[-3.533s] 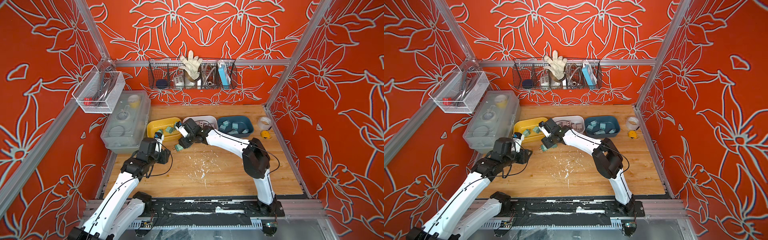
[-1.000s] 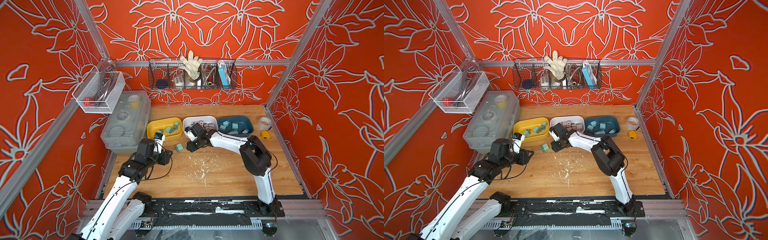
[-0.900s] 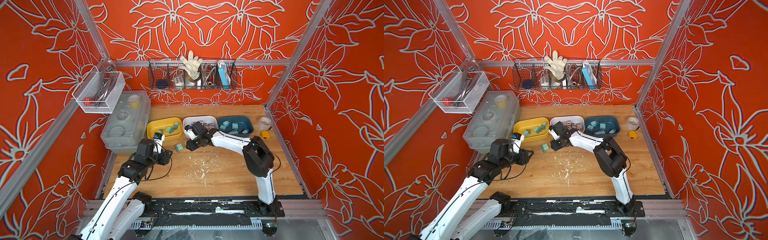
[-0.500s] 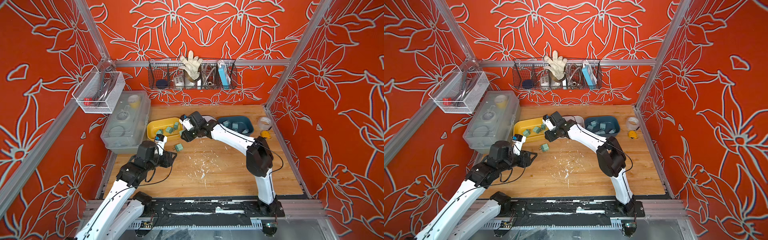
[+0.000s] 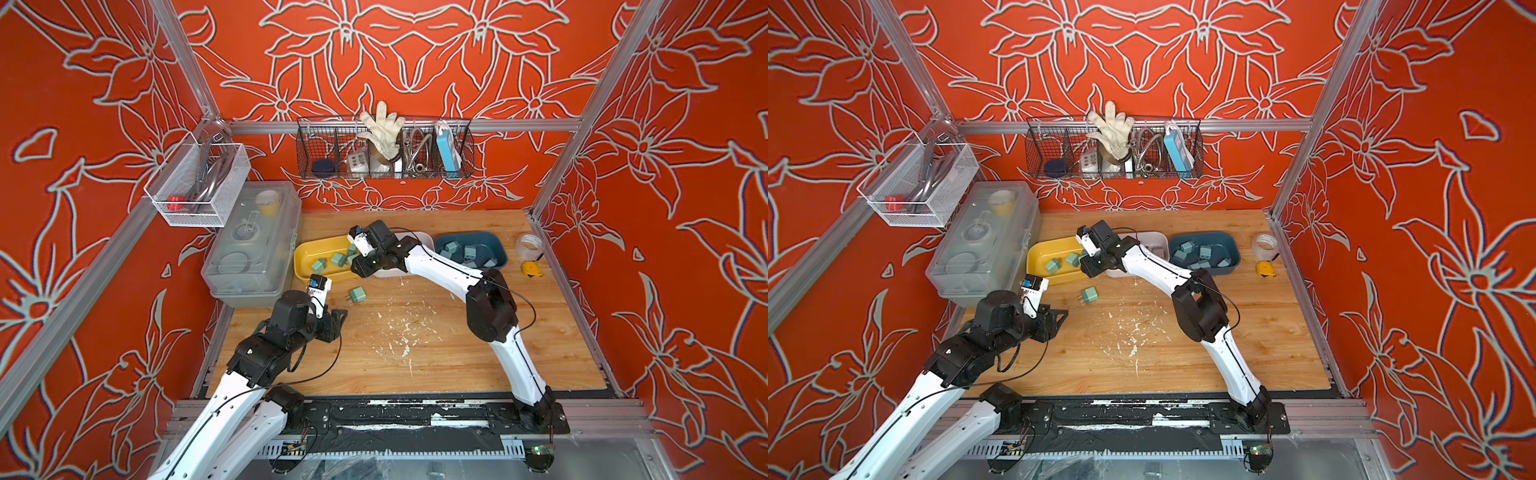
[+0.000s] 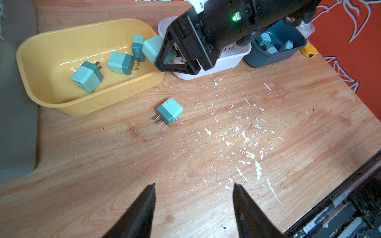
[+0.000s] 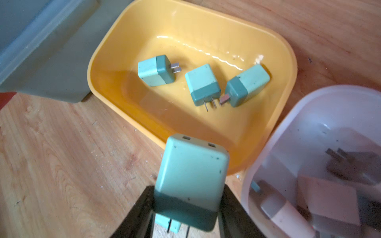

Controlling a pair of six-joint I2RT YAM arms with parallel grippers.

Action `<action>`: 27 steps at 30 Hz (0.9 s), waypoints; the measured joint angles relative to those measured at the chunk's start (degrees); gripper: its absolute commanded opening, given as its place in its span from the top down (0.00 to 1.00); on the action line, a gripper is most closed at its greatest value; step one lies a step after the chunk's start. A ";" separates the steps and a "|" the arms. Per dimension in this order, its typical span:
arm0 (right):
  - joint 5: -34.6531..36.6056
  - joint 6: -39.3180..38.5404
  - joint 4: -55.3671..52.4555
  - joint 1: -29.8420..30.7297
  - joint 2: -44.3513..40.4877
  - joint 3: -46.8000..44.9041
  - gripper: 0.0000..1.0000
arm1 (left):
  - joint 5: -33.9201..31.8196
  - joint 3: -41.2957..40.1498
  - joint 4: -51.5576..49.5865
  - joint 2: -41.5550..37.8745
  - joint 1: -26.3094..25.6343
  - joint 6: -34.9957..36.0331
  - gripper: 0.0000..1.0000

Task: Place the plugs by color into the storage box
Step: Pick up the plug from the center of the board, then place the plug in the storage box.

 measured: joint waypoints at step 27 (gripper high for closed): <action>1.42 7.52 -1.29 0.02 15.34 20.79 0.39 | -6.34 0.00 -0.02 -3.52 2.86 -2.19 0.38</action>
